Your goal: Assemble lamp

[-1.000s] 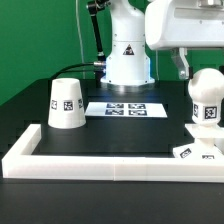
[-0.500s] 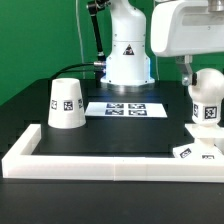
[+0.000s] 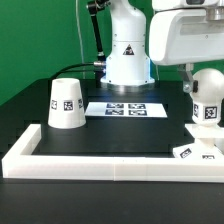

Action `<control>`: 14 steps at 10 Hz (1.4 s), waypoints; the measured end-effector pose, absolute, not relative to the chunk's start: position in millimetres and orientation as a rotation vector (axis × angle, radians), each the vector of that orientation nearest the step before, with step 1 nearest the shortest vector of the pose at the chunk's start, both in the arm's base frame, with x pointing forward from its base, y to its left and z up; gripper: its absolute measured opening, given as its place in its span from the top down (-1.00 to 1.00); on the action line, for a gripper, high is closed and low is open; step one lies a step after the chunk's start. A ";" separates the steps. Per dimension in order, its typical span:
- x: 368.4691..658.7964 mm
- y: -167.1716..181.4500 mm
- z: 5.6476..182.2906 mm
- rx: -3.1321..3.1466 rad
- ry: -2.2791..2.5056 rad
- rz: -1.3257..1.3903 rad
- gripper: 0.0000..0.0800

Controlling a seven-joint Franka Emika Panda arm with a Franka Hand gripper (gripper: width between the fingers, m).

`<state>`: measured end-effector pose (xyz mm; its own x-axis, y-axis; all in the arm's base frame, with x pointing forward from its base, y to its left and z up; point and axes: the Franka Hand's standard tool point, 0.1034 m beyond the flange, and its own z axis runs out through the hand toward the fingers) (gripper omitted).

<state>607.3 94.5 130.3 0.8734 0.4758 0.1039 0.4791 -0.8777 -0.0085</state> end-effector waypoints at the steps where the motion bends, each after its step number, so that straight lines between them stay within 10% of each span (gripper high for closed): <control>1: 607.3 94.5 130.3 -3.009 -0.761 -0.153 -0.44; 14: 607.2 92.2 129.4 -2.953 0.764 -0.099 -0.45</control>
Offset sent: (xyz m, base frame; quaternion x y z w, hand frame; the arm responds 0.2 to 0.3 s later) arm 0.0000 0.0000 0.0000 0.0000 0.0000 0.0650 0.9979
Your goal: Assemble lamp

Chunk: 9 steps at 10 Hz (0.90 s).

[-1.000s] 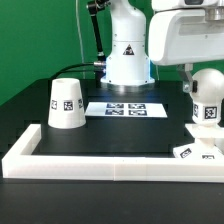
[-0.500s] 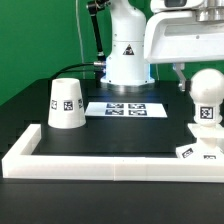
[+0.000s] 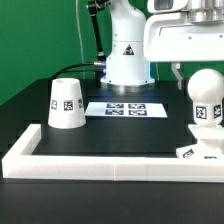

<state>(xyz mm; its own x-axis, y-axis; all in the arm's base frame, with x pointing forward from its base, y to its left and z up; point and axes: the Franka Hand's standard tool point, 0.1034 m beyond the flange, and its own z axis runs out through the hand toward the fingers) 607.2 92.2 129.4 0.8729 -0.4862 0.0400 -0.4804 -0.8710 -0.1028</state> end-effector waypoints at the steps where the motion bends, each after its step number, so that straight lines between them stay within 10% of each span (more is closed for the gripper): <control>1: 607.2 92.1 129.4 -2.938 0.812 -0.096 -0.45; 9: 602.3 96.1 127.5 -2.382 1.776 0.076 -0.45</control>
Offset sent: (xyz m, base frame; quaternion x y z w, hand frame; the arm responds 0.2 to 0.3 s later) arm 0.0000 0.0000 0.0000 0.0000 0.0000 0.1938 0.9810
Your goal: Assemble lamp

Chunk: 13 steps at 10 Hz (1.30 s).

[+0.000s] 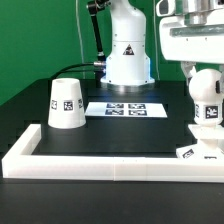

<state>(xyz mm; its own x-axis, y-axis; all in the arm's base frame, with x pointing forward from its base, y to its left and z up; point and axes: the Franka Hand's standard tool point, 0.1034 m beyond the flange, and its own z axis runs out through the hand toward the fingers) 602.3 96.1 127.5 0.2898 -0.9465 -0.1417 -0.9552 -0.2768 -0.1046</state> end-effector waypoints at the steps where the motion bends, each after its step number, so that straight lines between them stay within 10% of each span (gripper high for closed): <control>1: 602.6 96.7 126.9 -2.272 1.892 0.111 -0.45; 13: 604.7 106.9 125.9 -2.229 1.867 0.182 -0.75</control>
Offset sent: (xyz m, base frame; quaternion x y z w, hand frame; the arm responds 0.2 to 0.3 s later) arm 0.0073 -0.0045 -0.0138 -0.0360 -0.0335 0.2825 0.9580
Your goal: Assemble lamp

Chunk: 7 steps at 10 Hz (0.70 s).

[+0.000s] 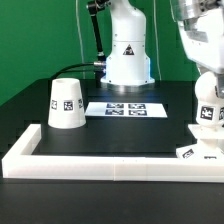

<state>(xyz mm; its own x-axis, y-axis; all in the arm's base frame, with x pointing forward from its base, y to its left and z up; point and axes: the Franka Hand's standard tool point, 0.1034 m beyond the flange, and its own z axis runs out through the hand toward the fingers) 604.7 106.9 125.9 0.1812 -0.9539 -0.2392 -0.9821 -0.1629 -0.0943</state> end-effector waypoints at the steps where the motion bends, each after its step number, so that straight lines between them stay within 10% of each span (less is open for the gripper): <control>1: 604.5 108.1 126.1 -2.346 1.723 0.155 -0.75; 7: 604.9 105.6 125.8 -2.707 1.024 0.058 -0.75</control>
Offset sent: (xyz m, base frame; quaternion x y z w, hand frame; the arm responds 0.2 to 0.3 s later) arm 0.0048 -0.0019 0.0010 0.0124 -0.0068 -0.2554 0.9667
